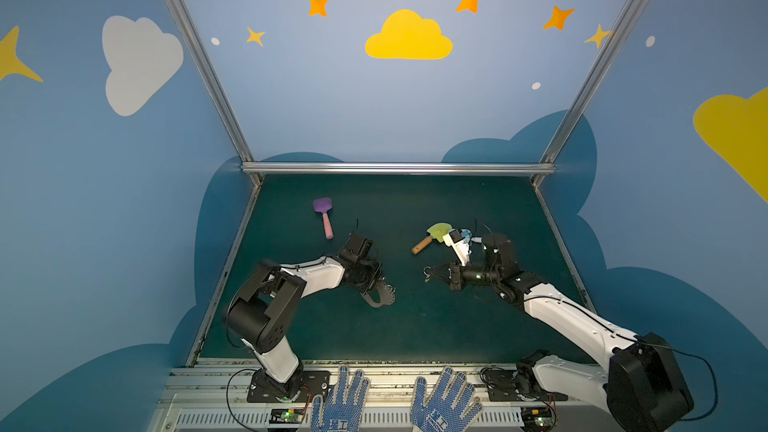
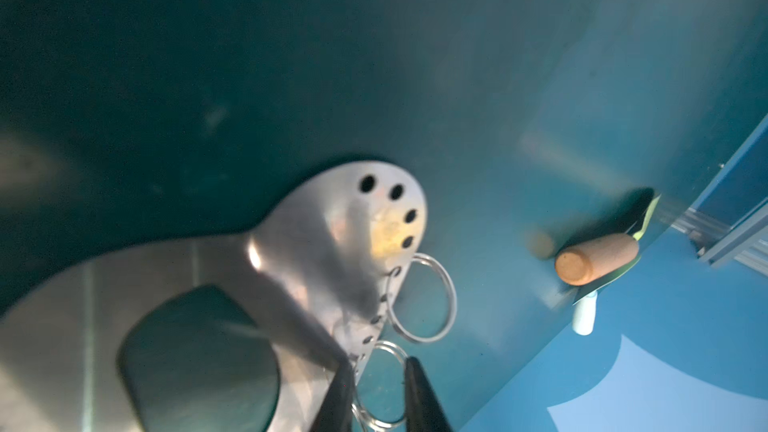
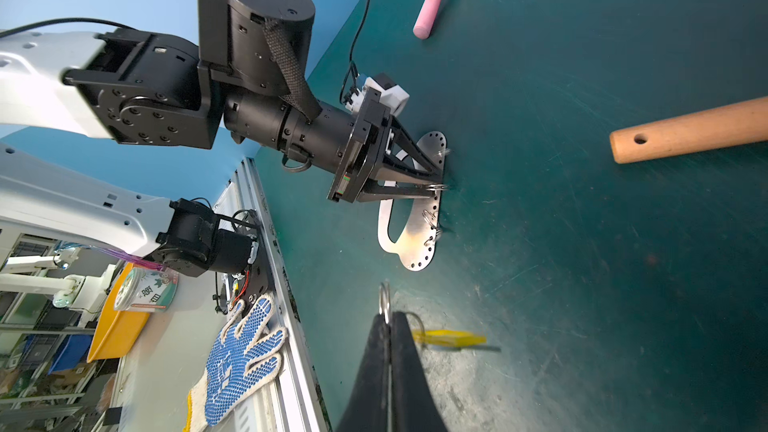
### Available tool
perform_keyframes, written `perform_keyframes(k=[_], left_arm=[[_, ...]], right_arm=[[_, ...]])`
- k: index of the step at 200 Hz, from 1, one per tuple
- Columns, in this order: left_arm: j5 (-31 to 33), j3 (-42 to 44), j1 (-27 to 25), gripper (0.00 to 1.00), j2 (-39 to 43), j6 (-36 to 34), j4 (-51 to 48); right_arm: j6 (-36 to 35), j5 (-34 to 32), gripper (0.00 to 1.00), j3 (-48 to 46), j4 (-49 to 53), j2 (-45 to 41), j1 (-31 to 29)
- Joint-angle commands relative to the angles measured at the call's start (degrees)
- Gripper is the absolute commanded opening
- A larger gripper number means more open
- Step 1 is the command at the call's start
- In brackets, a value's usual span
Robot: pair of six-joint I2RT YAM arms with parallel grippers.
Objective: Put the keys on the keyring
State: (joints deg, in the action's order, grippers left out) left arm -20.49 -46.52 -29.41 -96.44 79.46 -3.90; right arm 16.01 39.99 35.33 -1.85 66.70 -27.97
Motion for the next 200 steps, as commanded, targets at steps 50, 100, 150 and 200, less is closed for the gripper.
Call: perform_keyframes(k=[50,100,150,200], left_arm=[[1.06,-6.12,1.13,0.04,-2.15,-5.02,-5.46],[-1.48,-14.58,2.58,0.04,-6.48,-12.41,-11.39],[-1.97,-26.43,1.33,0.04,-14.10,-25.39,-25.96],[7.93,-27.63,1.37,0.04,-11.78,-32.44,-34.86]], right_arm=[[-0.39,-1.66,0.00,-1.11,0.42,-2.50,-0.12],[-0.36,-2.11,0.00,-0.72,1.13,-3.23,-0.12],[-0.27,-2.63,0.00,-0.54,1.85,-3.85,-0.06],[-0.31,-2.90,0.00,-0.43,1.83,-3.79,-0.07]])
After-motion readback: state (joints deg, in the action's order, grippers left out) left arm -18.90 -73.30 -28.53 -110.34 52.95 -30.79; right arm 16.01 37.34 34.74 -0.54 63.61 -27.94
